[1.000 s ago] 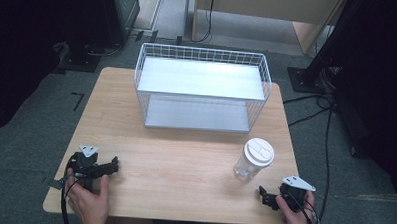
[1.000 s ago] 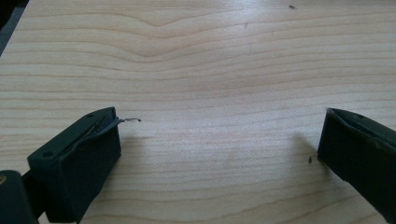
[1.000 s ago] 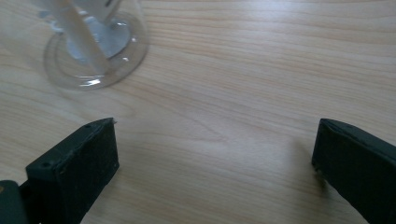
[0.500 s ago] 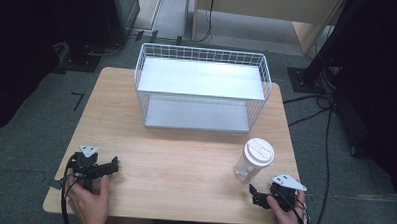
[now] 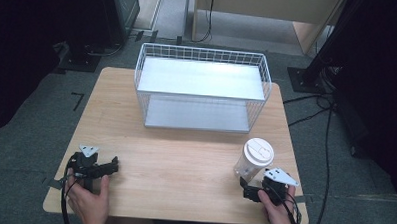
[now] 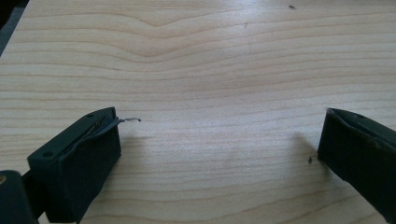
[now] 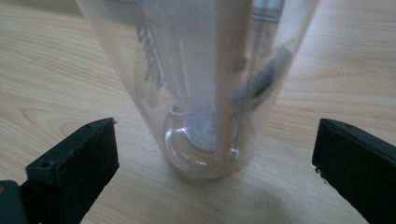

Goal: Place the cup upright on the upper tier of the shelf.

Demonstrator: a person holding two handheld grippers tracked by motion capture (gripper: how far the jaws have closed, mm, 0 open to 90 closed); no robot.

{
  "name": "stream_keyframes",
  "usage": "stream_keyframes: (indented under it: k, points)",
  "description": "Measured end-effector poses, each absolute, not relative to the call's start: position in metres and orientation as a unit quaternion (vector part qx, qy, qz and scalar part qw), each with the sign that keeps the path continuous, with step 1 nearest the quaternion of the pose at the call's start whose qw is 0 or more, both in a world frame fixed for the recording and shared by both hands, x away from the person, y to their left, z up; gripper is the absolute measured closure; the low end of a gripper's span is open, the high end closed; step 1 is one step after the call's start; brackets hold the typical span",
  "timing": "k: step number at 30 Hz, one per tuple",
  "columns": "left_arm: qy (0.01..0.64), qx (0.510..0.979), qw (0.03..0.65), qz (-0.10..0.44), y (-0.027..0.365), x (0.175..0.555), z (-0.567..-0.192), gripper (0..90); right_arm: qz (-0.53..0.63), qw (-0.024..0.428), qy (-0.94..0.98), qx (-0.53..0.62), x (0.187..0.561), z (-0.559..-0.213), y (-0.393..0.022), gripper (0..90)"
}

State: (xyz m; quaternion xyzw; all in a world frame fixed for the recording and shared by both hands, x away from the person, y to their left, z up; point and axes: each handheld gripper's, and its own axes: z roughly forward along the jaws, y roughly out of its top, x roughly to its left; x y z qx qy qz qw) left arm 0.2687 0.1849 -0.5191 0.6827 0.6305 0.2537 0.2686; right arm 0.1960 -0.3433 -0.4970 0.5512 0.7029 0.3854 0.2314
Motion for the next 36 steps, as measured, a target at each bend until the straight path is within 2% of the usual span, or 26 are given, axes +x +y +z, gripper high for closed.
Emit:
stream_keyframes:
  k: [11,32,35,36]
  points:
    - [0.63,0.683,0.268,0.254,0.185,0.269,-0.519,0.0,0.424,0.239,0.673,0.557,0.204,-0.486,-0.337,0.1]
    - [0.63,0.683,0.268,0.254,0.185,0.269,-0.519,0.0,0.481,0.281,0.625,0.546,0.215,-0.468,-0.325,1.1]
    - [0.63,0.683,0.269,0.254,0.185,0.269,-0.519,0.0,0.48,0.308,0.602,0.559,0.216,-0.467,-0.322,12.2]
    - [0.63,0.683,0.269,0.254,0.185,0.269,-0.519,0.0,0.48,0.308,0.602,0.559,0.216,-0.467,-0.322,12.2]
